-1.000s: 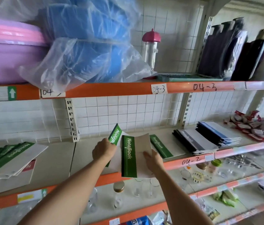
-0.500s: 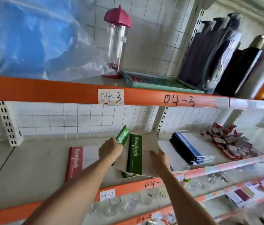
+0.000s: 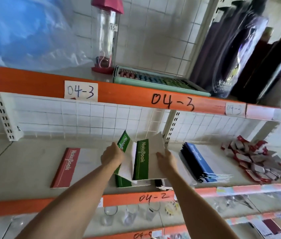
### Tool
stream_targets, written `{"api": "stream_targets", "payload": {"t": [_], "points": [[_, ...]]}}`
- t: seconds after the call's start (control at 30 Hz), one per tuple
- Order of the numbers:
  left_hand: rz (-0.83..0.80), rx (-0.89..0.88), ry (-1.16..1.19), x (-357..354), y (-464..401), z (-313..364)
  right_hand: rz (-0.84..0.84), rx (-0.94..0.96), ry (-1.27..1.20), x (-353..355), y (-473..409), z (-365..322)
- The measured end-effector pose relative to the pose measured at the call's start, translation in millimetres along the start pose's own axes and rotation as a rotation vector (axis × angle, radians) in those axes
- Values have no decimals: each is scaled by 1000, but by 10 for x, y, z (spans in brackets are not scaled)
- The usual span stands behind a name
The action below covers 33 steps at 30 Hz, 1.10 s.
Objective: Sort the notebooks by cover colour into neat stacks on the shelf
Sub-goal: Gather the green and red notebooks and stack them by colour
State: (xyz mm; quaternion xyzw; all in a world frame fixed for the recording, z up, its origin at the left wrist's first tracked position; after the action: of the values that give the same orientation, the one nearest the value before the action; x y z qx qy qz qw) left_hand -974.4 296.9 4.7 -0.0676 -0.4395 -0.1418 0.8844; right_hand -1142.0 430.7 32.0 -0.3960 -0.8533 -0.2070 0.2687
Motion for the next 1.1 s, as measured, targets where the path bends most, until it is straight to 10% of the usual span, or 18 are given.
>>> {"api": "stream_targets", "payload": {"t": [0.3,0.6,1.1], "points": [[-17,164,118,-136,128,-330,-35,131,178,-117,-143,-163],[-54,24,-266,-287,255,-338,-53,181,224,-287,-108,-160],[-66,-328,-217,-33,-46,-658,-107,162,606,-939,113,-193]]}}
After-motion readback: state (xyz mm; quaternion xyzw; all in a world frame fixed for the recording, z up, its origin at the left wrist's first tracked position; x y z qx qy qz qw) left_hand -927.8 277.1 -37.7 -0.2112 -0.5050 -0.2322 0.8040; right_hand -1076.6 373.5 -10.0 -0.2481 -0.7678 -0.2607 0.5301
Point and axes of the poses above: each hand's wrist, its own y-axis away from the middle knuckle, its own x-axis out of the back of the hand, z = x × y, the point moved 2 cm from there along -y, towards the middle knuckle, and after that the axes turned 9 degrees about -x, right-handed, at the moved point
